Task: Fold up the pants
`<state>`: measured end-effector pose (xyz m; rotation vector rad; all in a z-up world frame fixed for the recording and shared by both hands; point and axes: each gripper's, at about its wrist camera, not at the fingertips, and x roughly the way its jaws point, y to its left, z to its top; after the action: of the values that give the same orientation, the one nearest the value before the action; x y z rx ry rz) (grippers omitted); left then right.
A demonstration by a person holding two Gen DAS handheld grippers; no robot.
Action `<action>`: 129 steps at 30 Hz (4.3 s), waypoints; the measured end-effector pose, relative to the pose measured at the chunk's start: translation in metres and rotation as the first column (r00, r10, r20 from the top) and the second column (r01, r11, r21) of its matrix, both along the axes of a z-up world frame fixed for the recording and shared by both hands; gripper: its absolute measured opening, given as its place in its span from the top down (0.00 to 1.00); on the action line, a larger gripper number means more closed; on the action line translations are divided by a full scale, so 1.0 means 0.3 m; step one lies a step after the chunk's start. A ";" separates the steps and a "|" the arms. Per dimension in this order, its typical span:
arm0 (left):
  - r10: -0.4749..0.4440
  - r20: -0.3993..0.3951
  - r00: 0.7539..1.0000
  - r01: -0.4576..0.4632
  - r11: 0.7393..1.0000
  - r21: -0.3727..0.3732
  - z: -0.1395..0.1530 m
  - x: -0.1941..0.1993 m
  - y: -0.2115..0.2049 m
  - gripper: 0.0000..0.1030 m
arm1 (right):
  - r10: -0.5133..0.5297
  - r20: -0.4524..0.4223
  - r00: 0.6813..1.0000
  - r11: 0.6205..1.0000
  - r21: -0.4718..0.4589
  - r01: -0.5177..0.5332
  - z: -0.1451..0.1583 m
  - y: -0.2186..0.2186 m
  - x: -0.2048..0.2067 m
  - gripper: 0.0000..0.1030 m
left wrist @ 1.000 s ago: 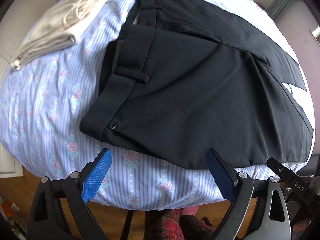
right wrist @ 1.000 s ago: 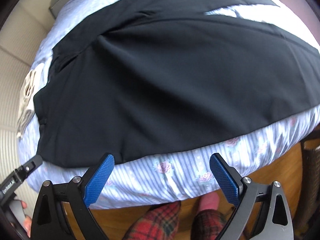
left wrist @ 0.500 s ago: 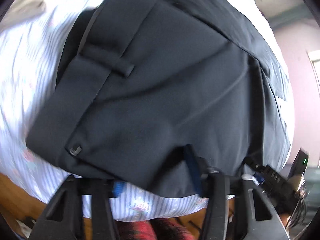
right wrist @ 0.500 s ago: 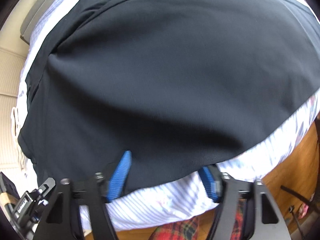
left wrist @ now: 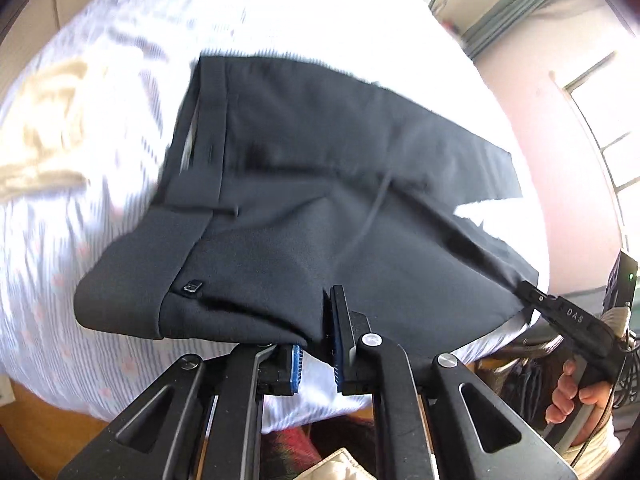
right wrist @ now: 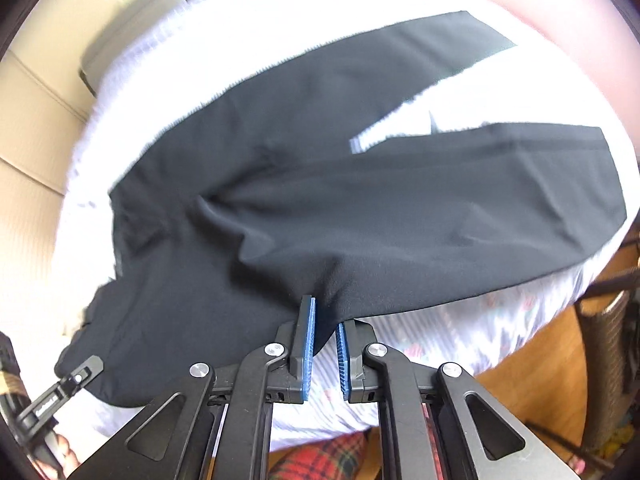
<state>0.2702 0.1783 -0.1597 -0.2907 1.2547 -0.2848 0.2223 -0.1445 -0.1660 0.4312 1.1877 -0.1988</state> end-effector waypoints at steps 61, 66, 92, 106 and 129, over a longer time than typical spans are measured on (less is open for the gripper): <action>-0.484 0.257 0.836 0.453 0.874 0.176 0.249 0.325 -0.713 0.20 | 0.135 0.196 0.971 0.986 -0.120 -0.113 0.387 -0.264 0.381 0.33; -0.494 0.199 0.847 0.475 0.869 0.137 0.169 0.184 -0.929 0.20 | 0.014 0.144 0.990 0.994 -0.113 0.003 0.337 -0.486 0.157 0.33; -0.271 -0.323 0.907 0.304 0.951 0.056 -0.566 0.239 -1.495 0.56 | -0.173 -0.227 0.958 0.942 0.247 0.229 -0.392 -1.229 -0.081 0.34; -0.446 -0.244 0.861 0.433 0.895 -0.108 -0.458 0.348 -1.529 0.96 | -0.333 -0.187 0.924 0.891 0.258 0.373 -0.399 -1.104 -0.089 0.94; -0.539 0.027 0.842 0.534 0.839 0.103 -0.137 1.044 -2.119 0.96 | -0.407 0.178 0.896 0.906 0.202 0.372 0.087 -1.669 0.599 0.94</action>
<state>0.5834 -0.4574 -0.2009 0.1605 1.2725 -0.7124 0.4021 -0.6452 -0.1400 0.8187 0.8952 -0.3938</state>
